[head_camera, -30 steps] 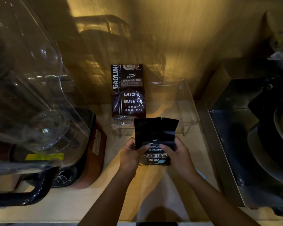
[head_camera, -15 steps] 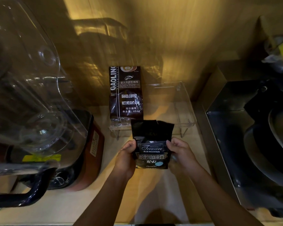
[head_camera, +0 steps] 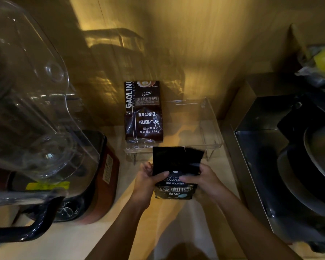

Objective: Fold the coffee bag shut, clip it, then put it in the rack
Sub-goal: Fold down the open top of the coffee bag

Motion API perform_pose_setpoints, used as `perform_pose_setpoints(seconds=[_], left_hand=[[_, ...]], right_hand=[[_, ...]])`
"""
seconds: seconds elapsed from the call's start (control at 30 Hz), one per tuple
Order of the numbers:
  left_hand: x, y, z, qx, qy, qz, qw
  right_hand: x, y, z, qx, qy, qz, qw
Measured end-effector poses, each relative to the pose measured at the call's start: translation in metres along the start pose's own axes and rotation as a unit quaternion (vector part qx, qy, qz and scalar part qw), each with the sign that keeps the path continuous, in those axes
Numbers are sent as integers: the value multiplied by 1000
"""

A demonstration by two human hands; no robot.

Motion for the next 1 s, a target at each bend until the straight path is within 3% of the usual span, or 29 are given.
perform_pose_setpoints(seconds=[0.17, 0.37, 0.53, 0.73, 1.0], left_hand=[[-10, -3, -5, -10, 106, 136, 985], [-16, -8, -15, -66, 132, 167, 975], [-15, -10, -12, -94, 122, 116, 981], [-10, -17, -1, 22, 64, 52, 996], [-9, -27, 6, 45, 52, -29, 997]], right_hand=[[-7, 0, -5, 14, -70, -6, 997], [-9, -6, 6, 107, -111, 27, 988], [-8, -5, 7, 139, -87, -12, 986], [-4, -6, -13, 65, -54, -80, 993], [-6, -17, -13, 17, -25, -128, 991]])
Point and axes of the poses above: each hand's wrist, its own y-axis towards the middle knuckle, its own x-axis out of the back of the hand, z = x × y, the point moved 6 cm from there along y, towards the middle knuckle, and after that the axes turned 7 degrees about -z, right-handed, at the moved point
